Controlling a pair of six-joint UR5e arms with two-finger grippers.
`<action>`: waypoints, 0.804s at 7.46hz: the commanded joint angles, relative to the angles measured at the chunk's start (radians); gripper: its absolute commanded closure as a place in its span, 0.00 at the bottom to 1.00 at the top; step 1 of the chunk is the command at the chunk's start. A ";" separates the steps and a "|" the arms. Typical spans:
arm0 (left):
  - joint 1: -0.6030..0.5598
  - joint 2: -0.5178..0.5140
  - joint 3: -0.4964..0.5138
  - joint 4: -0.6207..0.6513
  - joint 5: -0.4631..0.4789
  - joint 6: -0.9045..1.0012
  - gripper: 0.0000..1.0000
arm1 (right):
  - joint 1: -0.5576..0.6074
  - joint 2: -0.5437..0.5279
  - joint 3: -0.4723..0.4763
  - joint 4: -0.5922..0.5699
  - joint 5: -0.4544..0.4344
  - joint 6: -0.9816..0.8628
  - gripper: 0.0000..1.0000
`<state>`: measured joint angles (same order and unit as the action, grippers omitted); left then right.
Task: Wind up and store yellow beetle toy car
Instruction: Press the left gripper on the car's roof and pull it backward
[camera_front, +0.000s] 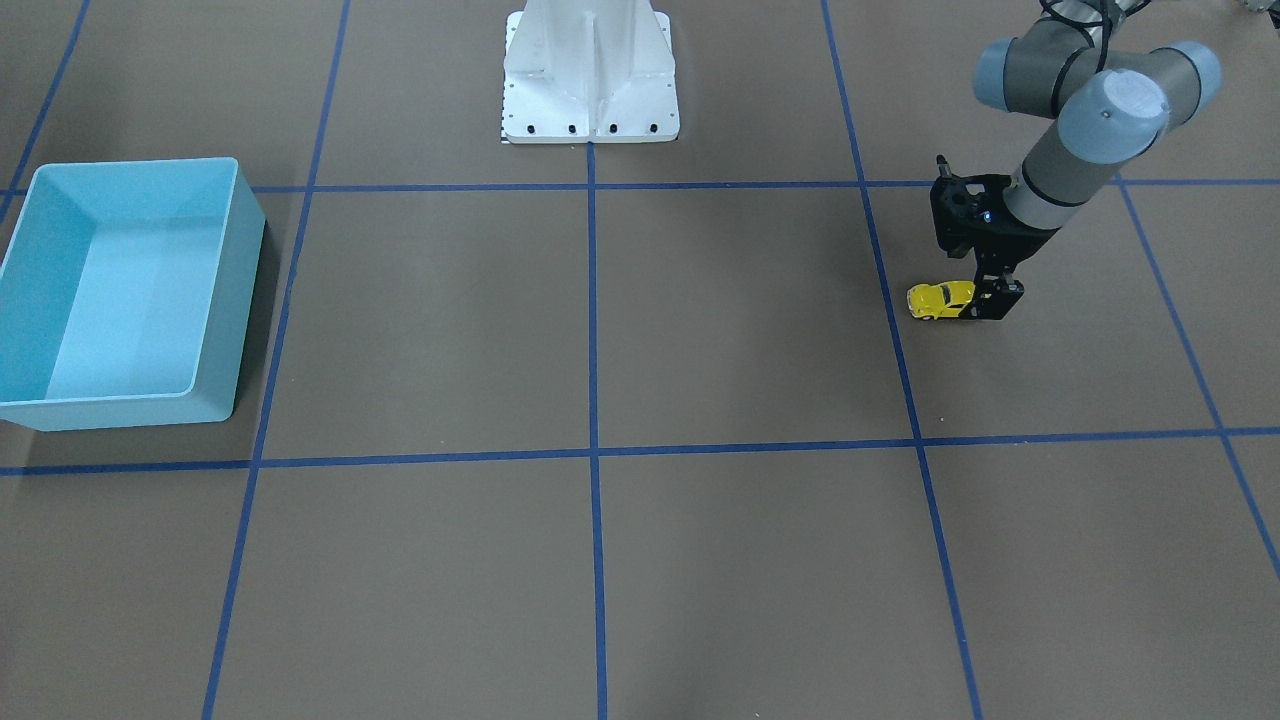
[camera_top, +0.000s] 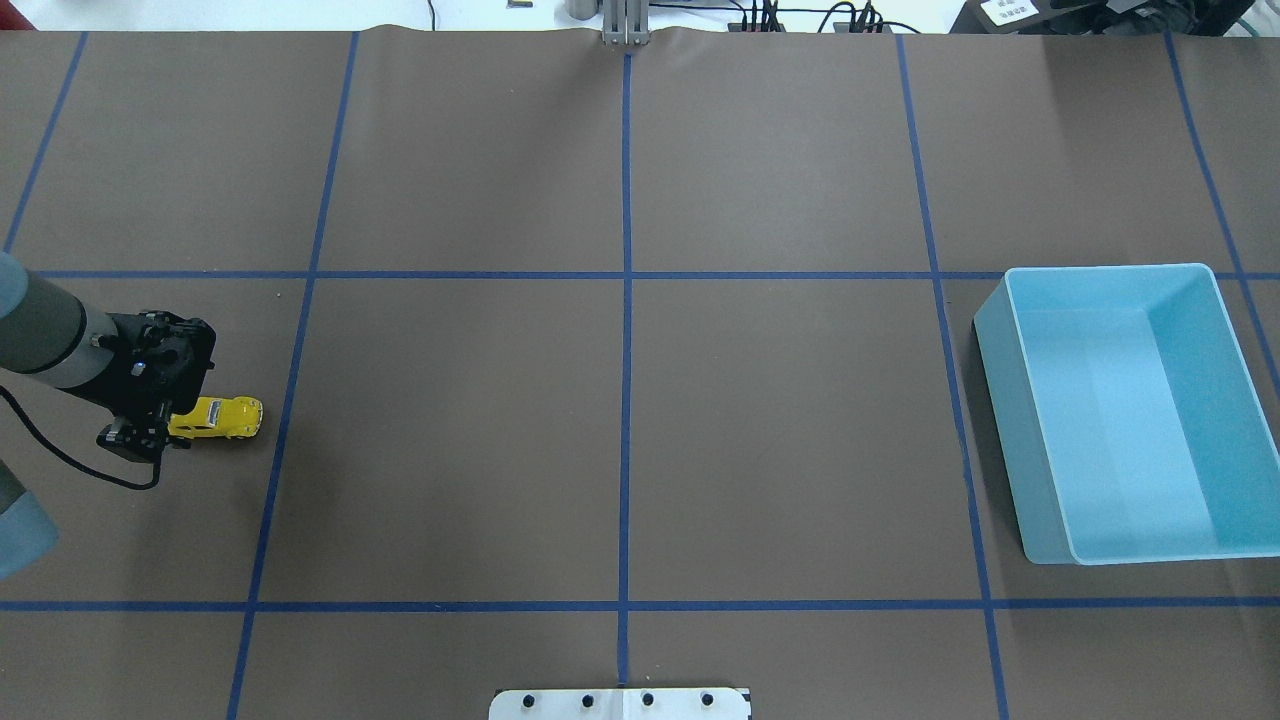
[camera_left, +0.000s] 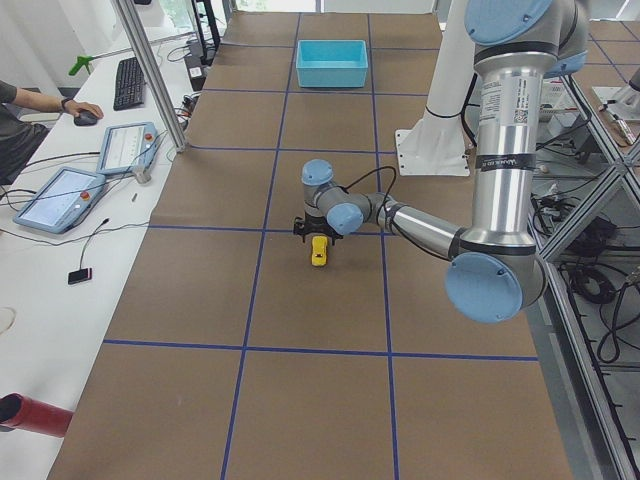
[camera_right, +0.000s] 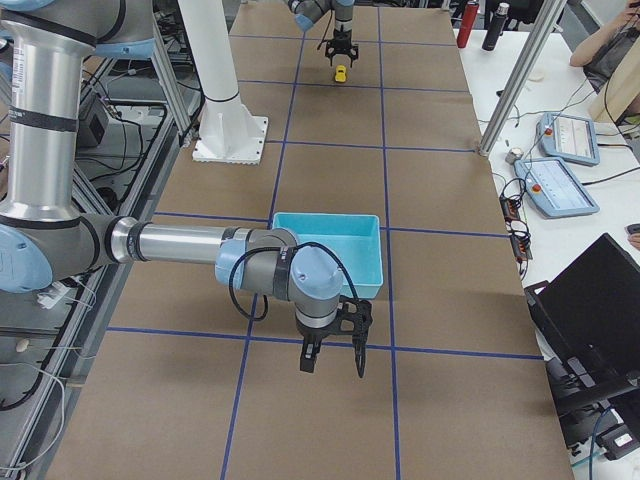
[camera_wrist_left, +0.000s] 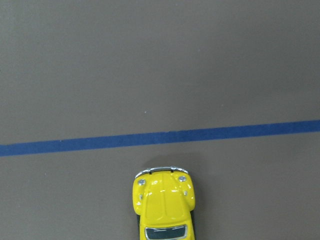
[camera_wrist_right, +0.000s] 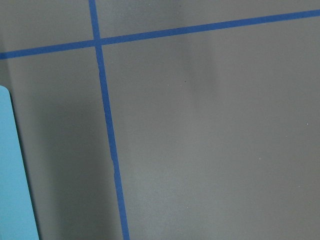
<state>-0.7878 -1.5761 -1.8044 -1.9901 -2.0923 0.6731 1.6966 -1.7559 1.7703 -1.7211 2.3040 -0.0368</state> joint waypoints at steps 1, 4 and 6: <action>-0.004 0.001 0.025 -0.025 0.000 -0.039 0.00 | 0.000 -0.001 0.000 0.000 0.000 0.000 0.00; 0.004 -0.001 0.076 -0.087 -0.011 -0.040 0.00 | 0.000 -0.001 0.000 0.000 0.000 0.000 0.00; 0.004 -0.004 0.079 -0.088 -0.012 -0.059 0.13 | 0.000 -0.001 0.000 0.000 0.000 0.000 0.00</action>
<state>-0.7845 -1.5790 -1.7273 -2.0752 -2.1039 0.6279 1.6966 -1.7564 1.7702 -1.7211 2.3040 -0.0368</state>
